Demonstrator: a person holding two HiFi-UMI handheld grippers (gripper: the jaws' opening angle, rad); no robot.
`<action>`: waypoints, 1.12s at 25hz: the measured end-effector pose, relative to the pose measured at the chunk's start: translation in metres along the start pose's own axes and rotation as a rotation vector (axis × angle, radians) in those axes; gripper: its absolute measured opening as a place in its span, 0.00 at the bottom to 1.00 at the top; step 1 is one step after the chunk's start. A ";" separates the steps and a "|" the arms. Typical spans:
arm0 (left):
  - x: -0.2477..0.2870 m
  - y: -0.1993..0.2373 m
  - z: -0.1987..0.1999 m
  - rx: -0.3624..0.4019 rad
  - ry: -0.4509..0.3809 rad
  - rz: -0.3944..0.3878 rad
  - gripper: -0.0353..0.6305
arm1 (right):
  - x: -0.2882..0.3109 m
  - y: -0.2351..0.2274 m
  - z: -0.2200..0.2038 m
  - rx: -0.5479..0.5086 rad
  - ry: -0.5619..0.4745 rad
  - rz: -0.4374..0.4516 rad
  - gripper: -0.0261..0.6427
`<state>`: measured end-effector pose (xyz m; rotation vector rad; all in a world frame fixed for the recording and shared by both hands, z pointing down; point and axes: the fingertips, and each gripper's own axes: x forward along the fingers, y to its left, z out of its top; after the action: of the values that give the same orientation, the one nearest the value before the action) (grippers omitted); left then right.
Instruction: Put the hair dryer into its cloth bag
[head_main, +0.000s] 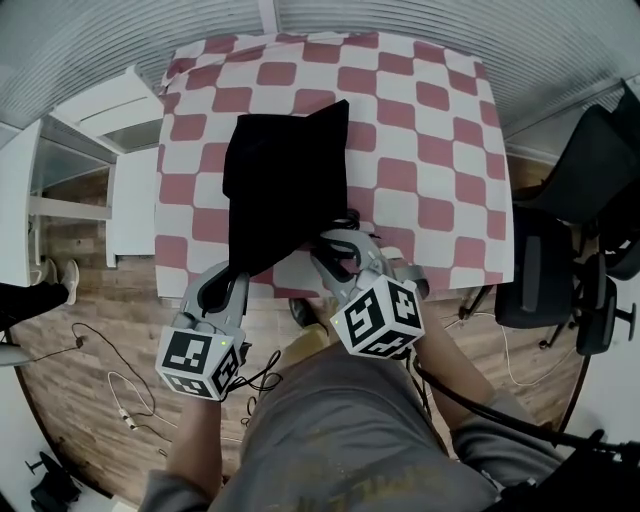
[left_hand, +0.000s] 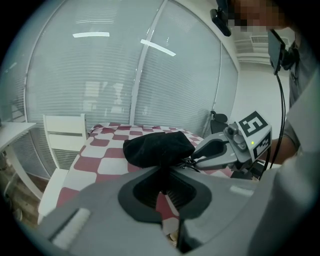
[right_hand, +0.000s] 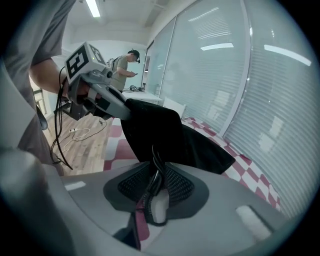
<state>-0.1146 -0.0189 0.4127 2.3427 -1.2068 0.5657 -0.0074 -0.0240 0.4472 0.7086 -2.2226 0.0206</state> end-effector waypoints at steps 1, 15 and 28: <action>0.000 -0.001 0.003 0.001 -0.004 0.001 0.07 | 0.004 0.001 0.003 -0.004 -0.008 -0.017 0.24; 0.003 -0.006 0.016 -0.003 -0.024 -0.026 0.07 | 0.027 -0.035 0.031 -0.015 -0.098 -0.227 0.25; 0.001 -0.005 0.034 -0.042 -0.052 -0.049 0.07 | 0.031 -0.025 0.044 -0.151 -0.110 -0.248 0.45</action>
<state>-0.1047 -0.0355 0.3848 2.3585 -1.1694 0.4610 -0.0421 -0.0701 0.4333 0.9138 -2.1961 -0.3137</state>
